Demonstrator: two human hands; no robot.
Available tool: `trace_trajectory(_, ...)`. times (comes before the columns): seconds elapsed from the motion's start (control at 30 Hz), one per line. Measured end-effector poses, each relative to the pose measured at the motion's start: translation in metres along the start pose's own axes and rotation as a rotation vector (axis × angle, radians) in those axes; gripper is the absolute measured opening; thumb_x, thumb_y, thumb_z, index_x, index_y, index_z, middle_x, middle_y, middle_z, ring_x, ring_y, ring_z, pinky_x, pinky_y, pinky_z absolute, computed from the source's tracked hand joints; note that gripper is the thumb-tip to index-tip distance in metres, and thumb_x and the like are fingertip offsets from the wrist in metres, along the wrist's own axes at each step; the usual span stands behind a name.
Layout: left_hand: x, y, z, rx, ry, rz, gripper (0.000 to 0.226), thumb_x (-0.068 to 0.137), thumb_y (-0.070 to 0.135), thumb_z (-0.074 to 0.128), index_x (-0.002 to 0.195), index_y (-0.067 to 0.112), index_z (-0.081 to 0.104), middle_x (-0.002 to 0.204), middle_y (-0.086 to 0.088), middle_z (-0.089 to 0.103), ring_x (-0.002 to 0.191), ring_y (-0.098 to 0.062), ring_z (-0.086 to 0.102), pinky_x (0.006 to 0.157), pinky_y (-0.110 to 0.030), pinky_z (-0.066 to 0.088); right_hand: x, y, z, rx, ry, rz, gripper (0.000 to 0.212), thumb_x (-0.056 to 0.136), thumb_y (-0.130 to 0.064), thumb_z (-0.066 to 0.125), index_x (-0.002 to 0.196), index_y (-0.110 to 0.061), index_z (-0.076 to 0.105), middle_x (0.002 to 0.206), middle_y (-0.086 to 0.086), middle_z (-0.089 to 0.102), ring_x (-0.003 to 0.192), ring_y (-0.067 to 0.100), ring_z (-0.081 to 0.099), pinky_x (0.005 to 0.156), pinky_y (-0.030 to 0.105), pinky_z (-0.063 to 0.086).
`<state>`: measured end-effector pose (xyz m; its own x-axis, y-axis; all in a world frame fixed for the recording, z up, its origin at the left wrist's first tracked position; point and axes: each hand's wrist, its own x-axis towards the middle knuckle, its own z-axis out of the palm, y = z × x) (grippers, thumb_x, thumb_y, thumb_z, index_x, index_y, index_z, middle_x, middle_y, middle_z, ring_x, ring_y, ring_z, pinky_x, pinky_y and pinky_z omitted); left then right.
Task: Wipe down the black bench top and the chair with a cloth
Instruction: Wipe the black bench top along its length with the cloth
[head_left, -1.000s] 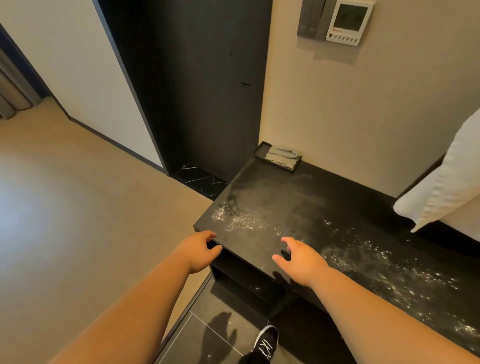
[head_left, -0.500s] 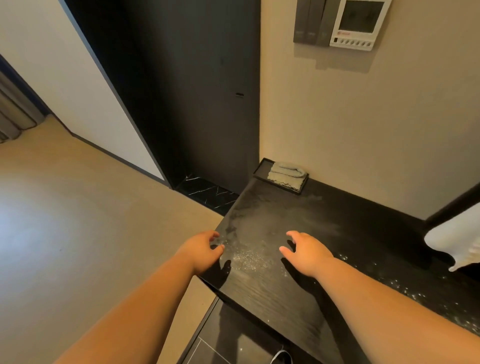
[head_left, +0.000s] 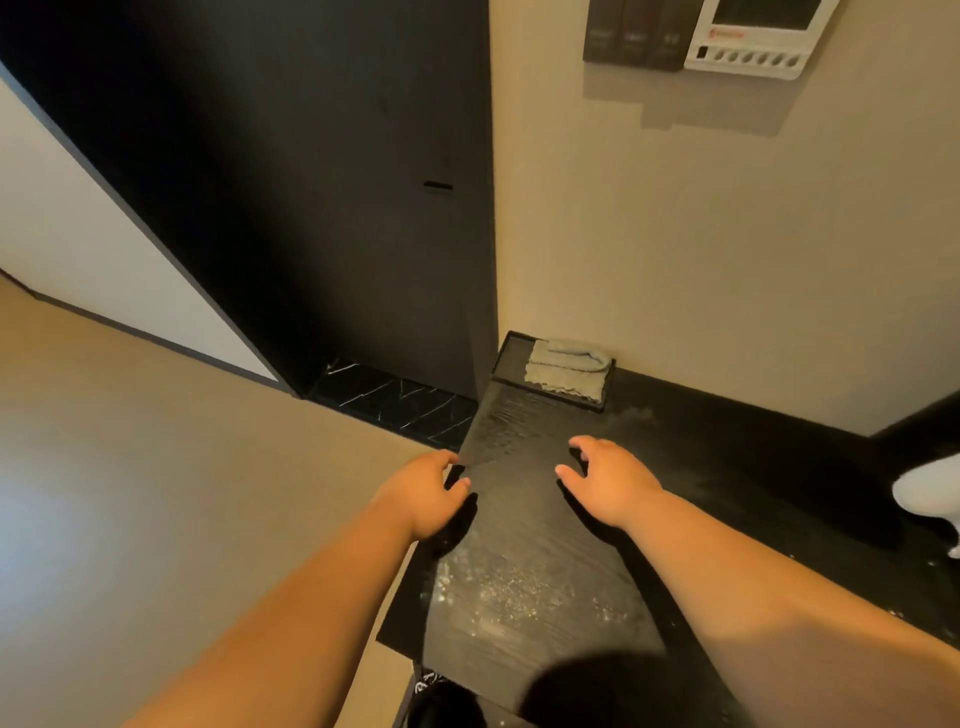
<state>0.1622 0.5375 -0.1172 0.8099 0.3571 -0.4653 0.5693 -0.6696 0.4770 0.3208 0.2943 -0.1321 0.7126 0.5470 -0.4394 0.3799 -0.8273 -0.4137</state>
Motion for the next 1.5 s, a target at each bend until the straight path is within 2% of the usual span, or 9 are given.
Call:
trace_trajectory(0.17,0.059,-0.004,-0.026,0.137,-0.073,0.129,0.055,0.103,0.045,0.061,0.152,0.023,0.051,0.152,-0.005,0.054,0.139,-0.024,0.052,0.115,-0.039,0.043,0.029,-0.018,-0.004,0.045,0.056,0.089,0.066,0.101,-0.059,0.051,0.156,-0.024,0.040,0.150,0.004,0.053,0.131,0.022,0.056,0.105,0.038,0.050)
trace_trajectory(0.5,0.140,0.010,-0.054,0.256,-0.155,0.275,0.061,0.102,0.054,0.057,0.156,0.029,0.045,0.154,-0.002,0.052,0.137,-0.024,0.054,0.110,-0.046,0.050,0.078,-0.050,-0.029,0.074,0.207,0.245,0.054,0.103,-0.052,0.051,0.150,-0.025,0.047,0.144,0.000,0.058,0.128,0.022,0.058,0.104,0.040,0.051)
trace_trajectory(0.63,0.156,0.024,-0.054,0.282,-0.174,0.331,0.062,0.102,0.054,0.057,0.157,0.029,0.044,0.155,-0.002,0.051,0.137,-0.025,0.053,0.111,-0.046,0.049,0.095,-0.048,-0.042,-0.016,0.257,0.272,0.050,0.104,-0.045,0.051,0.150,-0.025,0.048,0.150,0.002,0.050,0.136,0.025,0.048,0.109,0.043,0.048)
trace_trajectory(0.8,0.168,0.035,-0.049,0.330,-0.174,0.345,0.060,0.101,0.054,0.057,0.155,0.031,0.046,0.154,0.000,0.052,0.136,-0.024,0.054,0.110,-0.046,0.050,0.116,-0.038,-0.047,-0.137,0.295,0.236,0.057,0.103,-0.040,0.054,0.156,-0.025,0.041,0.165,0.003,0.030,0.152,0.026,0.026,0.121,0.041,0.030)
trace_trajectory(0.9,0.171,0.034,-0.045,0.324,-0.160,0.349,0.057,0.101,0.052,0.058,0.153,0.032,0.047,0.149,0.001,0.053,0.132,-0.023,0.055,0.108,-0.044,0.051,0.125,-0.034,-0.047,-0.242,0.301,0.200,0.064,0.101,-0.043,0.056,0.158,-0.025,0.035,0.161,0.005,0.034,0.148,0.027,0.028,0.120,0.041,0.032)
trace_trajectory(1.03,0.173,0.032,-0.039,0.336,-0.143,0.353,0.059,0.100,0.053,0.060,0.153,0.032,0.047,0.147,0.002,0.052,0.131,-0.022,0.055,0.105,-0.044,0.053,0.133,-0.030,-0.045,-0.333,0.297,0.196,0.067,0.100,-0.044,0.057,0.159,-0.027,0.030,0.145,0.007,0.047,0.131,0.029,0.044,0.107,0.042,0.040)
trace_trajectory(1.17,0.173,0.030,-0.031,0.331,-0.119,0.354,0.062,0.098,0.054,0.062,0.154,0.031,0.046,0.147,0.002,0.050,0.133,-0.022,0.053,0.104,-0.045,0.054,0.145,-0.031,-0.040,-0.337,0.288,0.243,0.055,0.100,-0.043,0.057,0.152,-0.027,0.045,0.132,0.008,0.056,0.122,0.030,0.051,0.101,0.043,0.043)
trace_trajectory(1.37,0.165,0.030,-0.024,0.338,-0.094,0.351,0.067,0.097,0.054,0.065,0.156,0.029,0.043,0.152,0.000,0.046,0.139,-0.025,0.048,0.109,-0.047,0.050,0.148,-0.031,-0.036,-0.328,0.426,0.224,0.023,0.099,-0.030,0.060,0.119,-0.025,0.072,0.110,0.006,0.056,0.108,0.028,0.051,0.088,0.039,0.043)
trace_trajectory(1.5,0.158,0.031,-0.026,0.359,-0.091,0.354,0.067,0.098,0.056,0.061,0.157,0.028,0.043,0.154,-0.001,0.045,0.141,-0.026,0.046,0.111,-0.047,0.048,0.134,-0.031,-0.036,-0.324,0.505,0.167,0.023,0.096,-0.032,0.065,0.115,-0.022,0.073,0.126,0.004,0.056,0.121,0.028,0.046,0.097,0.042,0.042)
